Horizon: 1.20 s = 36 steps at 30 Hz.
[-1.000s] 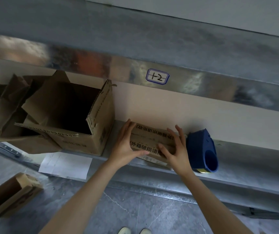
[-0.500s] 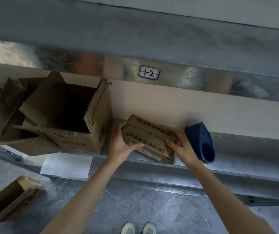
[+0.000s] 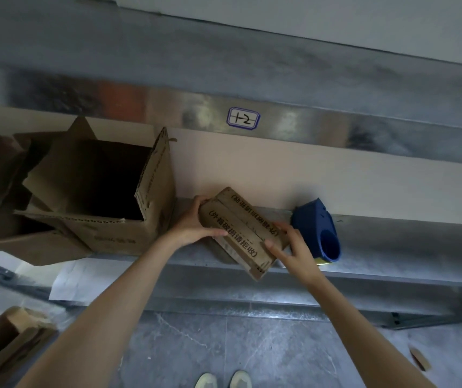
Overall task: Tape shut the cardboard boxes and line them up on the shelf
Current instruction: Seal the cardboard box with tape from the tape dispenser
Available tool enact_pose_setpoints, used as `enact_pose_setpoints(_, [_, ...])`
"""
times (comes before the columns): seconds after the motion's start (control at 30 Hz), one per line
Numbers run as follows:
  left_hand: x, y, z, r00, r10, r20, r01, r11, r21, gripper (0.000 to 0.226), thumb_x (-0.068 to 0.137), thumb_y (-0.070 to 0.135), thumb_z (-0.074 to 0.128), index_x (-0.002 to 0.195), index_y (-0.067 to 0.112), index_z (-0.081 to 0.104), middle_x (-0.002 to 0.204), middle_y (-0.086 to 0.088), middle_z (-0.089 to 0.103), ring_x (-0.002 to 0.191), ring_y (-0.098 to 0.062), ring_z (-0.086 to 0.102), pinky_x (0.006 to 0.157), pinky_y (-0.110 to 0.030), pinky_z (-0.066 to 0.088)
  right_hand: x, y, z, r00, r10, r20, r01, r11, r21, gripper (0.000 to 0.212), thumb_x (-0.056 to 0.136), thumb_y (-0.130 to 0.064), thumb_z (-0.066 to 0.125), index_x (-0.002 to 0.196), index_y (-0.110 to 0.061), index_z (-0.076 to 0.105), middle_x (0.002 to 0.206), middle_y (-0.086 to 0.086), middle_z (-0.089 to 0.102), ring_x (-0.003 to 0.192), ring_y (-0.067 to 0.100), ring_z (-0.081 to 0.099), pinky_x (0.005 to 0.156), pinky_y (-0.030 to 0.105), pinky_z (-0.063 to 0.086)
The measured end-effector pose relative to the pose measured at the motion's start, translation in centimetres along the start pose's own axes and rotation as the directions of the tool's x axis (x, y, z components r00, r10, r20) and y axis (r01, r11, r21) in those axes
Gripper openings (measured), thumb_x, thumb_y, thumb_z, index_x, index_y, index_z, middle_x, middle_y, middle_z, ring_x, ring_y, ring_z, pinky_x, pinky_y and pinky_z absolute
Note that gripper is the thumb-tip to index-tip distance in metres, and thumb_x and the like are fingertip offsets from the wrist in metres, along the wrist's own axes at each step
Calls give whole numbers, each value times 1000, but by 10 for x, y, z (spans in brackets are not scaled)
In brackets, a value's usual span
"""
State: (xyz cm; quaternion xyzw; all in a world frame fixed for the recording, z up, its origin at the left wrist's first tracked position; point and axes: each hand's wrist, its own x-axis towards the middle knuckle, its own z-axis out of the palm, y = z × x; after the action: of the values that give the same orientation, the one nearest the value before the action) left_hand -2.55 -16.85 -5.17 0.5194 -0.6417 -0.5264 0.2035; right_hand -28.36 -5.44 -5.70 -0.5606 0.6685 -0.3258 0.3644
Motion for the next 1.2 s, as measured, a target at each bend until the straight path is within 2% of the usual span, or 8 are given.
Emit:
enact_pose_setpoints(0.13, [-4,-3,4,996,53,-76,-56,998,-29,96,63,28,92,141,28,35,140,6,44,132,-16,41,112,-39,38,-6,3,-1,999,-23,28,20,993,115,63,83,-46,68,140,-31,44,133,-5,51,124,12,50,99,36,50])
enact_pose_setpoints(0.3, [-12,-4,12,984,118,-136,-125,991,-44,89,67,26,90,139,26,37,132,12,44,127,-9,41,104,-25,36,-11,-8,3,998,-48,-34,48,999,15,65,79,-53,66,137,-33,47,127,-9,50,113,-2,51,87,16,49])
enact_pose_setpoints(0.53, [-34,7,10,823,483,-300,-305,819,486,72,74,41,84,134,17,52,132,0,56,118,-11,47,93,-19,32,-9,-28,-24,955,-187,-232,115,950,-290,45,93,-39,61,133,-19,54,127,-3,55,109,8,52,86,21,42])
enact_pose_setpoints(0.7, [-46,16,16,822,505,-262,-162,648,744,73,87,58,61,147,19,42,148,-3,48,130,-25,49,104,-42,41,-6,-24,-50,947,-116,-300,-51,867,-495,44,96,-27,56,138,-23,46,125,13,52,112,32,52,77,39,50])
enact_pose_setpoints(0.83, [-56,21,28,841,465,-277,-48,574,817,78,90,67,49,152,20,35,155,-2,40,135,-23,46,104,-40,39,-5,-7,-61,971,75,-228,-203,764,-613,57,99,-35,50,150,-28,24,133,21,44,114,40,48,78,42,50])
enact_pose_setpoints(0.93, [-65,25,39,841,445,-308,11,555,832,80,90,69,44,153,20,32,156,-1,38,136,-21,44,104,-37,36,-1,4,-63,973,176,-148,-230,798,-557,66,99,-40,48,154,-32,11,130,23,50,106,41,55,75,40,48])
enact_pose_setpoints(1.1, [-74,32,62,847,390,-362,92,563,821,83,90,72,38,155,21,27,158,1,35,139,-20,38,110,-36,30,10,12,-60,980,193,-42,-193,891,-412,77,99,-30,53,155,-27,1,87,18,63,64,32,60,53,31,46])
enact_pose_setpoints(1.2, [-77,34,74,848,347,-402,143,579,802,83,91,73,35,156,23,22,159,3,31,142,-18,32,112,-35,28,17,20,-59,978,207,-33,-208,937,-280,78,98,-16,55,155,-26,3,95,28,63,60,40,60,53,37,48])
